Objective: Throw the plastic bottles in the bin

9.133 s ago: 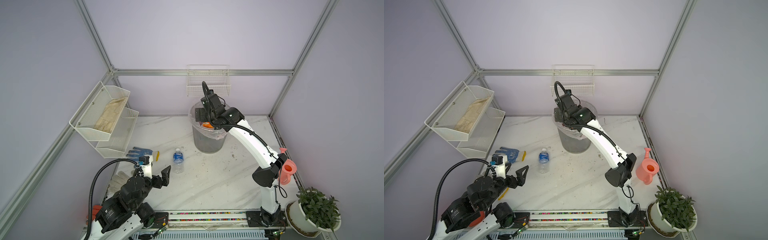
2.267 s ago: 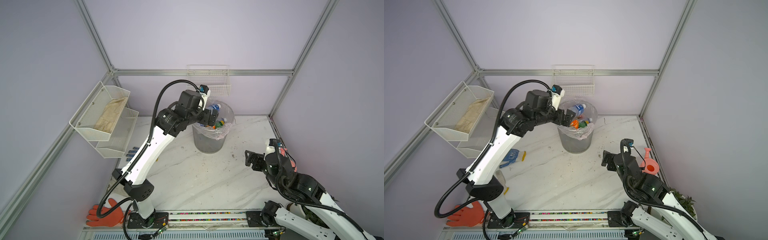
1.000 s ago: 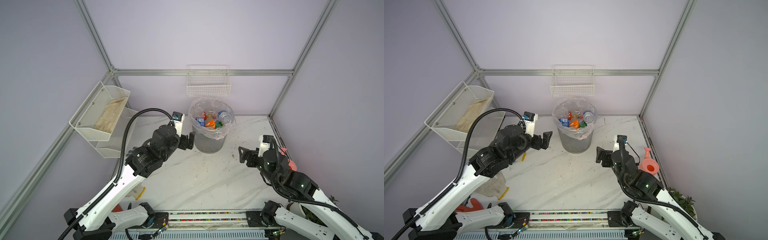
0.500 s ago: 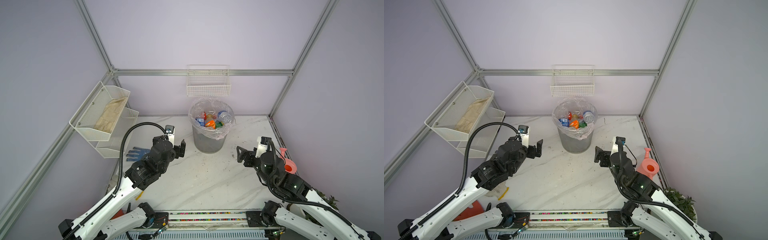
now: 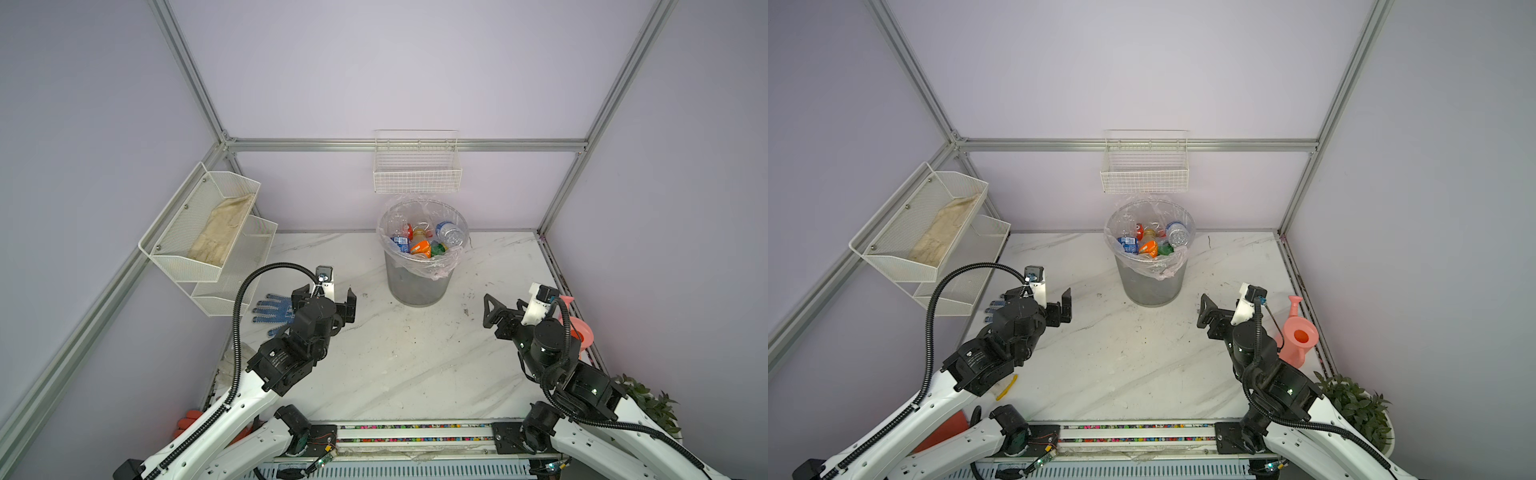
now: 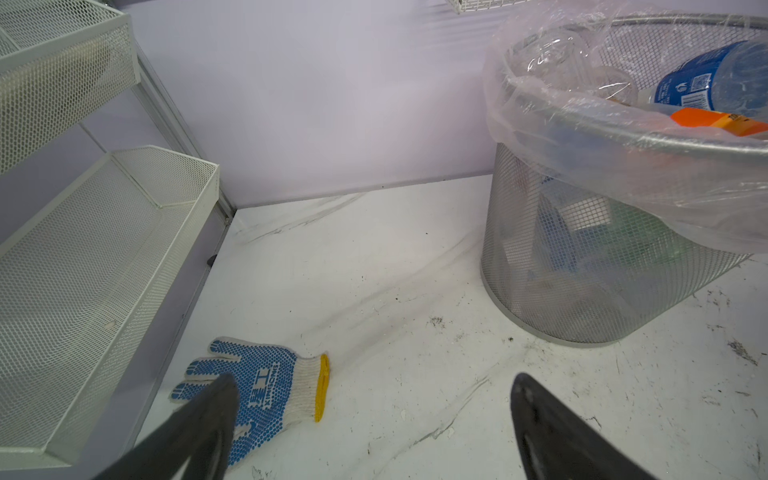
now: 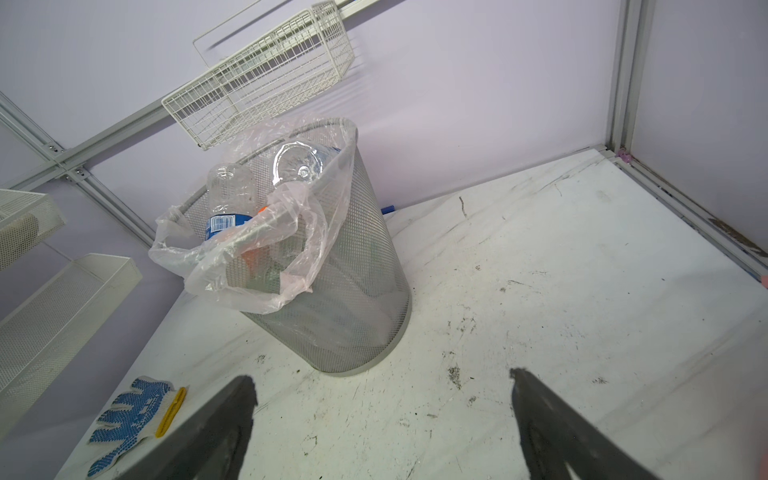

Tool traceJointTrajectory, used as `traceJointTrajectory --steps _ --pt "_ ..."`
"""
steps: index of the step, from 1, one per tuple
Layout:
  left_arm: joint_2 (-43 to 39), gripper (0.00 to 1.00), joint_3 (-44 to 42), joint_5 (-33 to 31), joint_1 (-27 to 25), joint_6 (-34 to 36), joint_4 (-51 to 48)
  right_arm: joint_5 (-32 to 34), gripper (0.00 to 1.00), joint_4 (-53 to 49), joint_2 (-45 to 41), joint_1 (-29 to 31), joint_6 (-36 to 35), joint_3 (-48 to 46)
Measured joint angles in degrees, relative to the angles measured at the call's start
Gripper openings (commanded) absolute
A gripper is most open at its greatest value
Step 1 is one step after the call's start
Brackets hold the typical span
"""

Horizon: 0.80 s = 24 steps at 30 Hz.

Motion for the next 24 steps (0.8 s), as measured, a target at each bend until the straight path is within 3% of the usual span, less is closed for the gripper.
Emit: traceJointTrajectory --steps 16,24 --pt "-4.17 1.0 -10.36 -4.04 1.99 -0.02 3.93 11.39 0.97 4.24 0.76 0.0 0.59 -6.01" --pt "-4.83 1.0 -14.45 -5.68 2.73 -0.02 6.73 14.8 0.97 10.08 1.4 0.0 -3.63 -10.99"
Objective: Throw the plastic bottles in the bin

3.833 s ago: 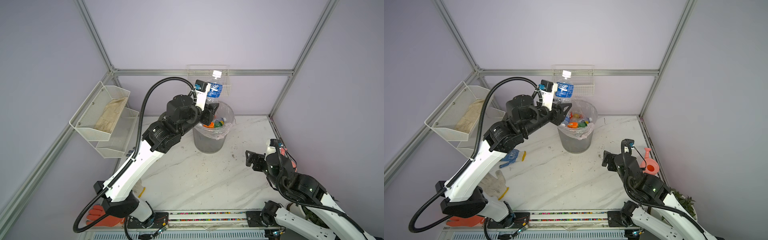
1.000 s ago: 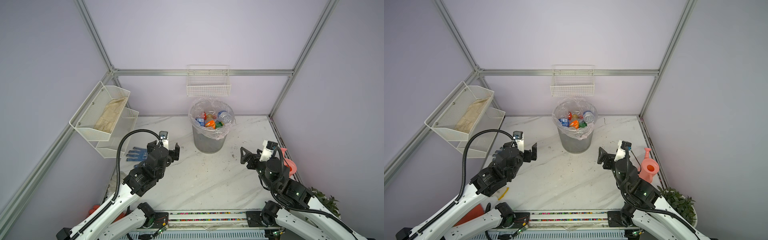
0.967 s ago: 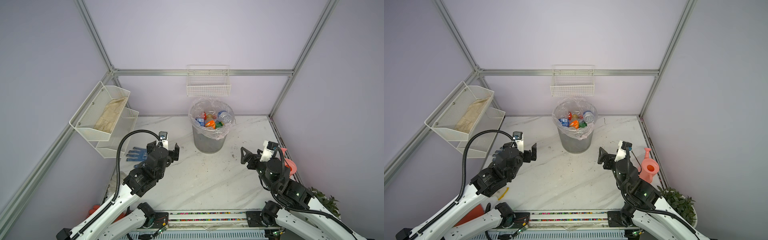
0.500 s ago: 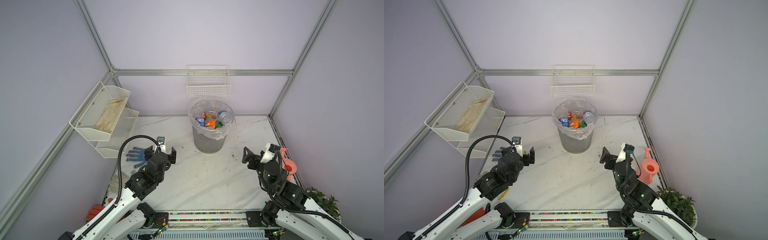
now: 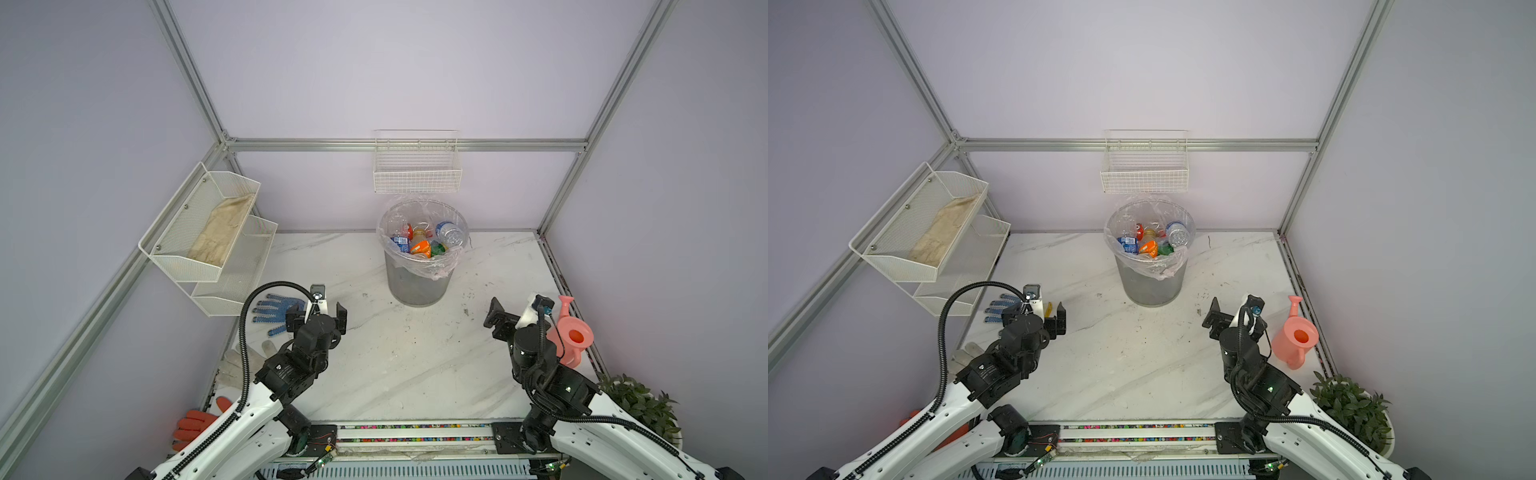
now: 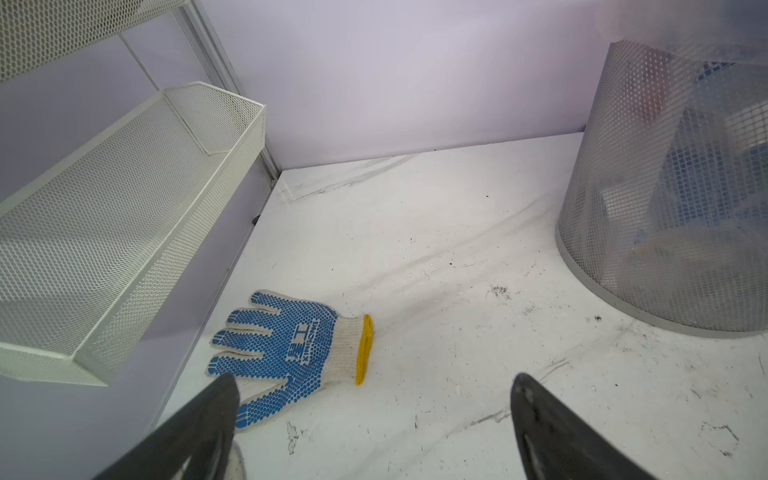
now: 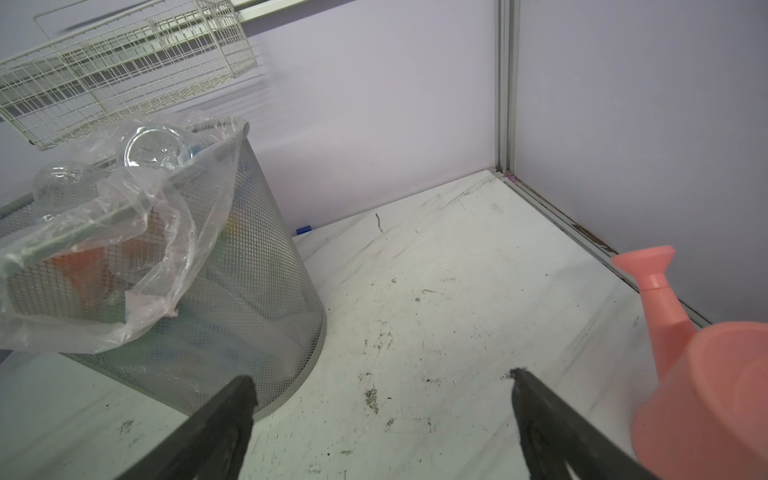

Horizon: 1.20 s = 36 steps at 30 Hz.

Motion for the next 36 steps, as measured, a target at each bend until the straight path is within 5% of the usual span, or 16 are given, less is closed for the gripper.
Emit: traceJointTrajectory --steps 14,36 --pt "-1.38 1.0 -6.36 -1.25 1.07 0.2 3.8 1.46 0.97 12.74 -3.37 0.0 -13.81 -6.56" --pt "2.45 1.0 -10.69 -2.69 2.05 0.31 12.68 1.92 0.97 23.37 -0.98 0.0 -18.21 -15.41"
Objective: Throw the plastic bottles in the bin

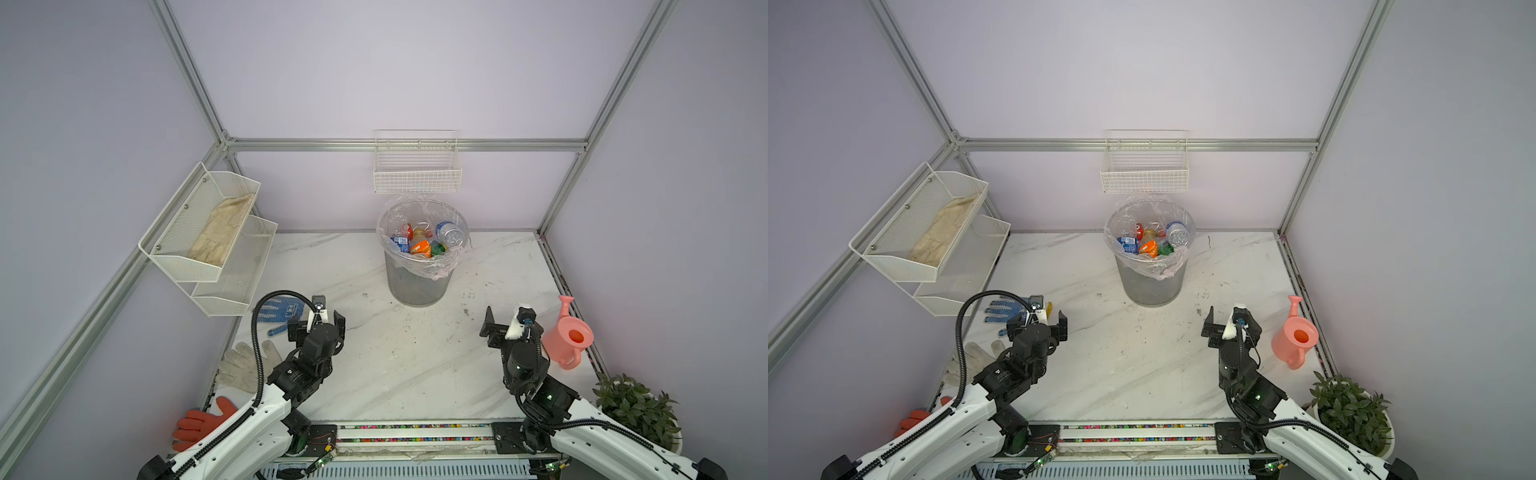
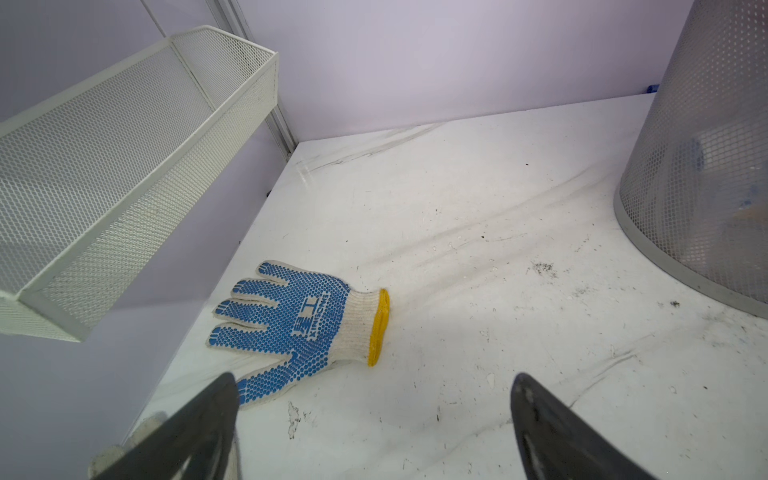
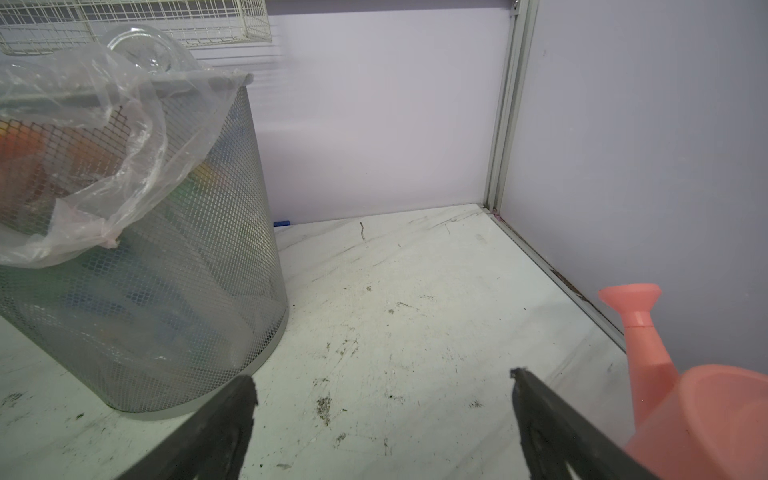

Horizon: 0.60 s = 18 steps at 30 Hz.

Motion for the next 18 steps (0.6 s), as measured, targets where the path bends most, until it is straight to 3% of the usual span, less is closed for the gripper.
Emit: traceJointTrajectory --steps 18 --pt "15.76 1.0 -0.39 -0.33 5.46 5.9 14.53 4.76 0.97 9.01 7.67 -0.42 0.44 -2.69"
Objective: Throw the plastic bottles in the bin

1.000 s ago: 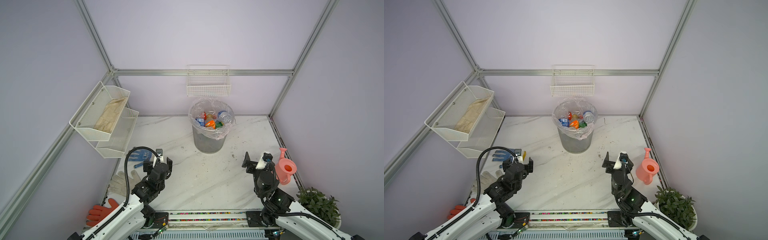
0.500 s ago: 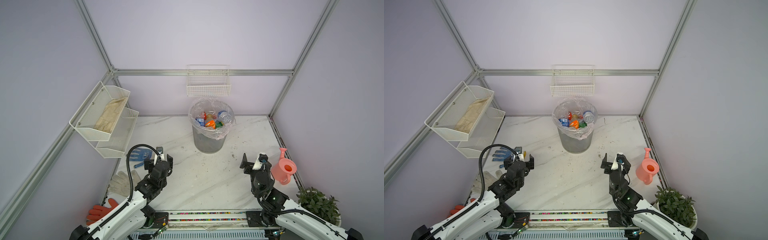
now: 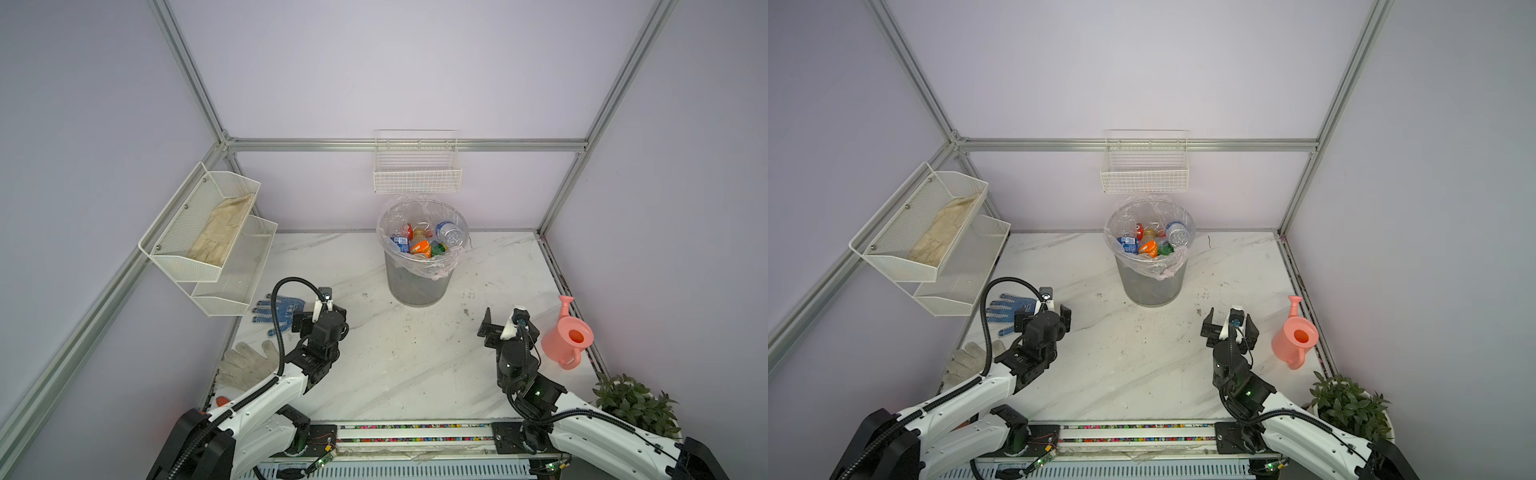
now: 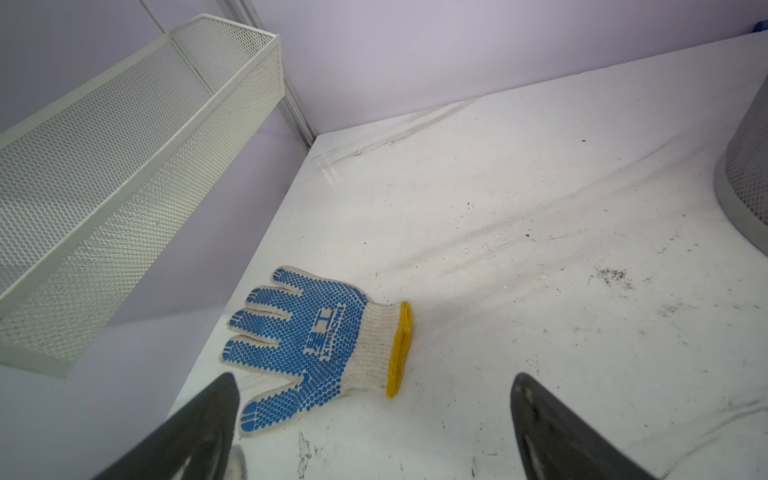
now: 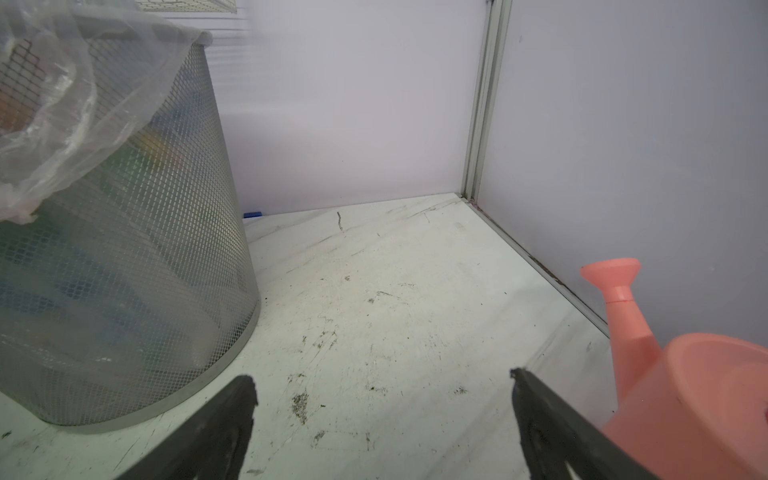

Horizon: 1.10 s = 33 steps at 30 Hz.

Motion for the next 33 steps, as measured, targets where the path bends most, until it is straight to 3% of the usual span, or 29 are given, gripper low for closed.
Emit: traceJointTrajectory --steps 8,17,26,33 --pt "2.25 1.0 -2.19 -0.85 0.35 -2.03 -0.04 1.01 0.97 2.91 0.94 -3.19 0.15 0.0" --pt "1.51 1.0 -2.34 -1.92 0.52 -3.26 -0.13 -1.7 0.97 10.43 7.91 -10.8 -0.02 -0.02" --pt "4.35 1.0 -2.34 -2.08 3.37 -4.46 0.42 -9.09 0.97 20.72 21.92 -20.9 0.22 0.81" --pt "6.47 1.0 -2.34 -1.55 5.57 -4.22 7.67 -11.89 0.97 28.48 32.57 -24.74 0.46 4.24"
